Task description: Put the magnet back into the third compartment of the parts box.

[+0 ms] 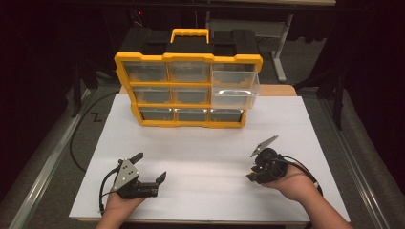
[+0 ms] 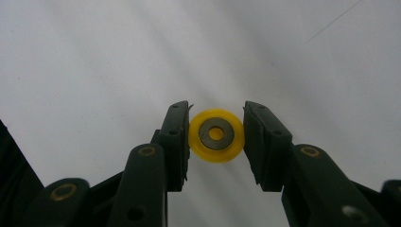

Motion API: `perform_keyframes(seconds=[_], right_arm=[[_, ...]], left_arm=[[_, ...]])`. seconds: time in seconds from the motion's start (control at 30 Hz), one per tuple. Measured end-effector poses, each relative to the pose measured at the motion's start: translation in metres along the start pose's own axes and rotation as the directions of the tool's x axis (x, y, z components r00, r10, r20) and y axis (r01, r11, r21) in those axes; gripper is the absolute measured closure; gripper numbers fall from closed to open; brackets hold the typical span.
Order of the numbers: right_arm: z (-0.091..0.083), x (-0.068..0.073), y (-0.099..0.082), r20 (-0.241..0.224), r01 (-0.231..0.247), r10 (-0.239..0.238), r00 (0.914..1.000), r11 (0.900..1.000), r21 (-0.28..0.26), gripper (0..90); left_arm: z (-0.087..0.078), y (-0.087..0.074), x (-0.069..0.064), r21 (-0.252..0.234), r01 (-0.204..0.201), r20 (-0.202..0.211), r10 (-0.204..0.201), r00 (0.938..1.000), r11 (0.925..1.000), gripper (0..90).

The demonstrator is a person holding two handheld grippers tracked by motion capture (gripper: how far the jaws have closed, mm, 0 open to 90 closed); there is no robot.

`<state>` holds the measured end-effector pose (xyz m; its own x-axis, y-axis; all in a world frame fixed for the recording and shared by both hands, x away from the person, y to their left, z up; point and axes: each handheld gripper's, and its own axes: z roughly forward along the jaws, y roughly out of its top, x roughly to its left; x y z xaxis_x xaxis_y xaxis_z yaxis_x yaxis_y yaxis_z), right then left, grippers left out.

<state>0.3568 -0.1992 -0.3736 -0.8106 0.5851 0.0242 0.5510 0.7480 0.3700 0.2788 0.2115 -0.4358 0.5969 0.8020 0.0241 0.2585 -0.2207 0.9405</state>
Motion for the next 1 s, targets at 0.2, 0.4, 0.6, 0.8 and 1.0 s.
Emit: perform_keyframes(seconds=[0.2, 0.4, 0.6, 0.8, 1.0], right_arm=[[-0.004, -0.001, 0.002, -0.007, 0.012, -0.012, 0.9999, 0.9999, 0.005, 65.2], [-0.011, -0.002, 0.004, -0.011, 0.018, -0.018, 0.9998, 0.9998, 0.008, 65.1], [-0.02, -0.003, 0.009, 0.0, 0.012, -0.012, 0.9999, 0.9999, 0.004, 65.2], [-0.028, -0.004, 0.015, -0.003, 0.017, -0.017, 0.9999, 0.9999, -0.001, 65.1], [-0.035, -0.004, 0.02, -0.012, 0.039, -0.039, 0.9992, 0.9993, 0.001, 65.1]], left_arm=[[0.001, 0.0, 0.0, 0.001, -0.004, 0.002, 0.004, 1.0, 1.0, 0.1], [0.001, 0.0, 0.0, 0.001, -0.001, 0.003, 0.001, 1.0, 1.0, 0.1], [0.0, 0.0, -0.001, -0.003, -0.002, 0.006, 0.002, 1.0, 1.0, 0.1], [0.0, 0.0, -0.001, -0.002, 0.001, 0.008, -0.001, 1.0, 1.0, 0.1], [0.0, 0.0, -0.001, -0.001, -0.001, 0.013, 0.001, 0.9999, 1.0, 0.1]])
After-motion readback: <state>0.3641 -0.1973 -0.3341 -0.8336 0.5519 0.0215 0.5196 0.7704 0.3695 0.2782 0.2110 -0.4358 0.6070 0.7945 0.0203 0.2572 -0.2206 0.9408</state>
